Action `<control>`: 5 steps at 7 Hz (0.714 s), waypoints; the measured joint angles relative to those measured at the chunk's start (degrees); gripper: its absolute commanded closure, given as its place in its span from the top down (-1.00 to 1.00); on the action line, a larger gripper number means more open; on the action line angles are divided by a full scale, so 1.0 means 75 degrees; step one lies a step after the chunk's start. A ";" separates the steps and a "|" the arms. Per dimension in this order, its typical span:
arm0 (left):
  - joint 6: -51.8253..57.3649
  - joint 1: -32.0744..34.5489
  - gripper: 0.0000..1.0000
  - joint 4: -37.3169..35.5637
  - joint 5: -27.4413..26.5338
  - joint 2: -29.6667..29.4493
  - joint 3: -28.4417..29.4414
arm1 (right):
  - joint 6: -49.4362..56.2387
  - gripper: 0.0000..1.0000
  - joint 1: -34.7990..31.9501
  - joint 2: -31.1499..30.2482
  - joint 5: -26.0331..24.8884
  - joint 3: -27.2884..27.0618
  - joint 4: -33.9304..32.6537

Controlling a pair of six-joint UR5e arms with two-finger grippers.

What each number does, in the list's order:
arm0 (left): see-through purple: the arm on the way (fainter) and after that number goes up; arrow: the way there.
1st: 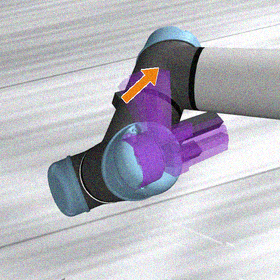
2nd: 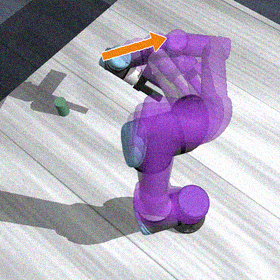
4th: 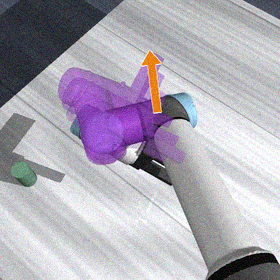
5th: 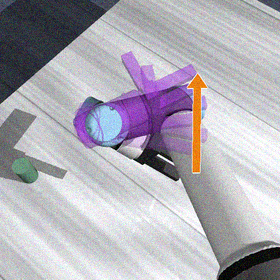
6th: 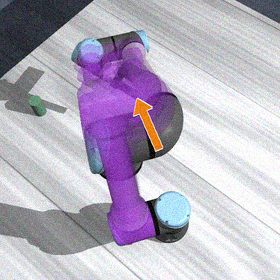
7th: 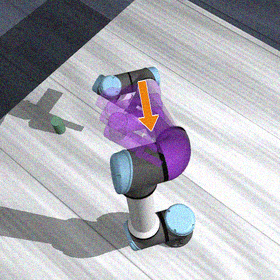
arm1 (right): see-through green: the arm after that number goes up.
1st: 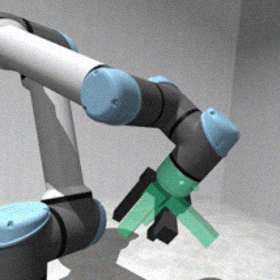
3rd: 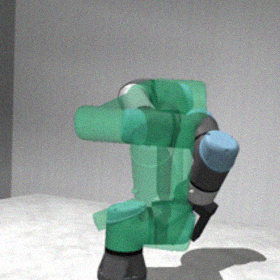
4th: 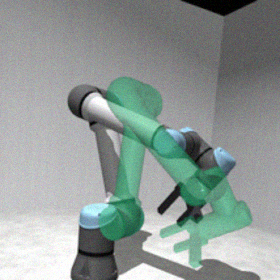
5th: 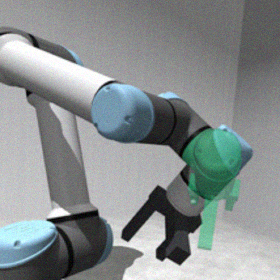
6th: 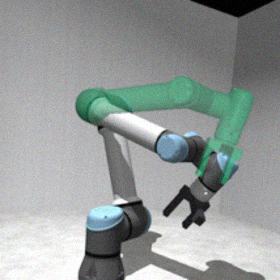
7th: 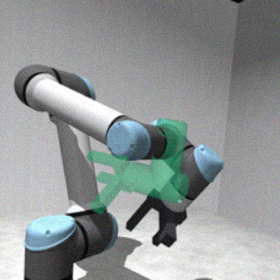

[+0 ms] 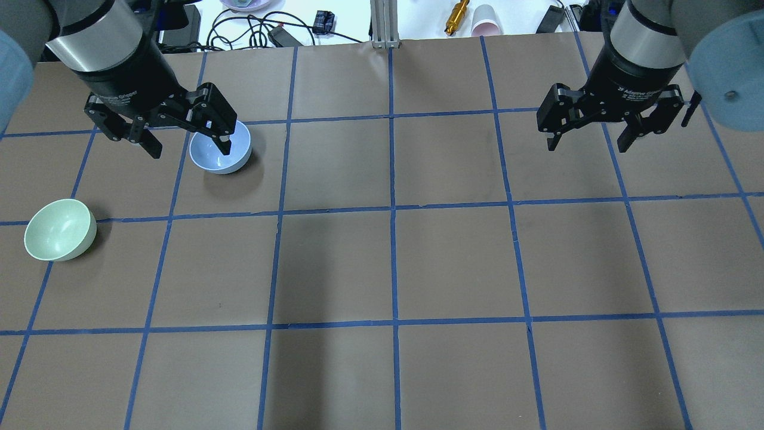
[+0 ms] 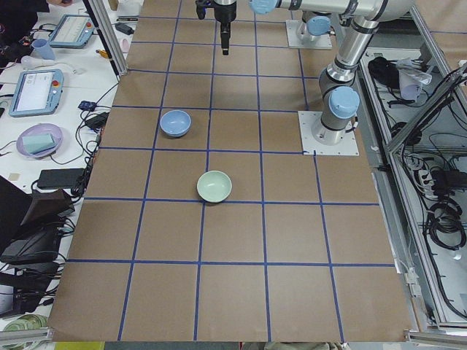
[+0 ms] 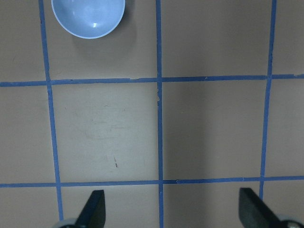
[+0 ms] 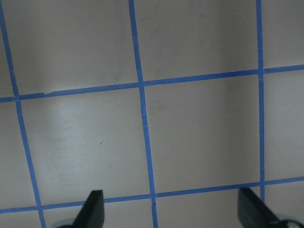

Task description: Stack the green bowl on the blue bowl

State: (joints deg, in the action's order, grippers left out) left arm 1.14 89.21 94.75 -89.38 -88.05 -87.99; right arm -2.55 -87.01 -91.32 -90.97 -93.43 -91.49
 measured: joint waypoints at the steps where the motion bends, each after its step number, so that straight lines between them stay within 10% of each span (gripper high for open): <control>1: 0.0000 0.0000 1.00 0.0000 0.0000 0.0004 0.0004 | 0.0000 1.00 0.0000 0.0000 0.0000 0.0000 0.0000; 5: 0.0008 0.0001 1.00 -0.0022 -0.0230 0.0022 0.0016 | 0.0000 1.00 0.0000 0.0000 0.0000 0.0000 0.0000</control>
State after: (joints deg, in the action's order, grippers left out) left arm 1.20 89.22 94.58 -91.11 -87.88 -87.87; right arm -2.55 -87.01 -91.32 -90.97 -93.43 -91.49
